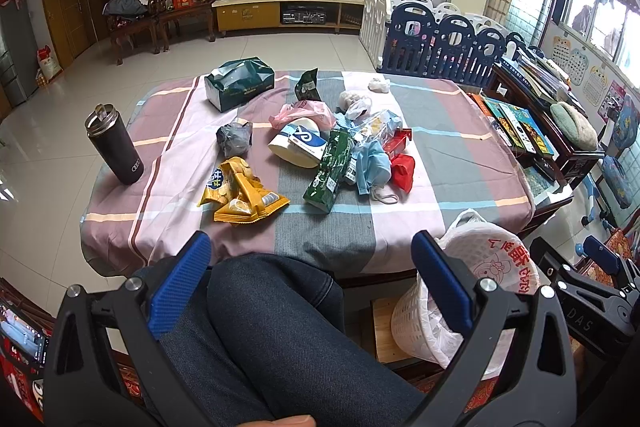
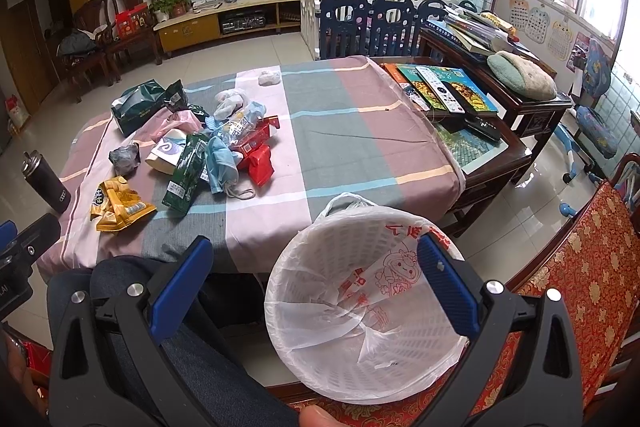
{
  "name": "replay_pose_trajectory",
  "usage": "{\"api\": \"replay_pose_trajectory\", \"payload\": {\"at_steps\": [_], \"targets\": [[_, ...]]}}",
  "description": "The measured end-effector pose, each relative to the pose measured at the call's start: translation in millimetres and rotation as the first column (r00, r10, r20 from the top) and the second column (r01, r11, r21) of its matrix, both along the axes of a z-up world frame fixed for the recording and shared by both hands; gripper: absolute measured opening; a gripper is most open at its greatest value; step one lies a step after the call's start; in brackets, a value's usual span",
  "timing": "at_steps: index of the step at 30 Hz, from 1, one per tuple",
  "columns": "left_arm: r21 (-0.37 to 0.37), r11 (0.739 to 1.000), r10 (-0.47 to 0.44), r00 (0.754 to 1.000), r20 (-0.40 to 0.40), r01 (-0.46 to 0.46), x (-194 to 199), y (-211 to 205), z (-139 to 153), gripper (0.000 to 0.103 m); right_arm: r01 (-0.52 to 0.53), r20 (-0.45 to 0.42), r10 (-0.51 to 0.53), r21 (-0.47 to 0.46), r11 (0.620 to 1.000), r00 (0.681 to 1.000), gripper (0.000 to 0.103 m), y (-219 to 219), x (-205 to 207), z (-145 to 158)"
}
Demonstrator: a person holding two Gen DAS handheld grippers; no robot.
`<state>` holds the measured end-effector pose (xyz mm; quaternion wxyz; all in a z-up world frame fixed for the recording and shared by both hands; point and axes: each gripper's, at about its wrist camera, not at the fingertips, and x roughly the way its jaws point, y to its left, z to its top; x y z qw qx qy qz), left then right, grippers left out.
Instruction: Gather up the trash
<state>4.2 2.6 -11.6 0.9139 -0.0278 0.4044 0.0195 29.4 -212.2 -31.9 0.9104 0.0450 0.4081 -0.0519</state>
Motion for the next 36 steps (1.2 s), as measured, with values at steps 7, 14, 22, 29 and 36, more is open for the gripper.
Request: {"api": "replay_pose_trajectory", "payload": {"at_steps": [7, 14, 22, 29, 36], "targets": [[0.0, 1.0, 0.0, 1.0, -0.001, 0.0, 0.3, 0.1, 0.3, 0.1, 0.001, -0.001, -0.001, -0.001, 1.0, 1.0, 0.1, 0.4, 0.4, -0.2], [0.0, 1.0, 0.001, 1.0, -0.002, -0.001, 0.4, 0.2, 0.3, 0.1, 0.0, -0.004, 0.0, -0.002, 1.0, 1.0, 0.1, 0.4, -0.5, -1.7], [-0.001, 1.0, 0.001, 1.0, -0.002, -0.001, 0.5, 0.5, -0.3, 0.1, 0.0, -0.006, 0.0, -0.002, 1.0, 1.0, 0.1, 0.7, 0.1, -2.6], [-0.001, 1.0, 0.001, 1.0, -0.004, -0.001, 0.5, 0.6, -0.3, 0.1, 0.0, -0.007, 0.0, -0.002, 1.0, 1.0, 0.1, 0.7, -0.1, -3.5], [-0.001, 1.0, 0.0, 1.0, -0.005, 0.0, 0.9, 0.4, 0.1, 0.1, 0.001, -0.011, -0.001, -0.002, 1.0, 1.0, 0.1, 1.2, 0.2, -4.7]]}}
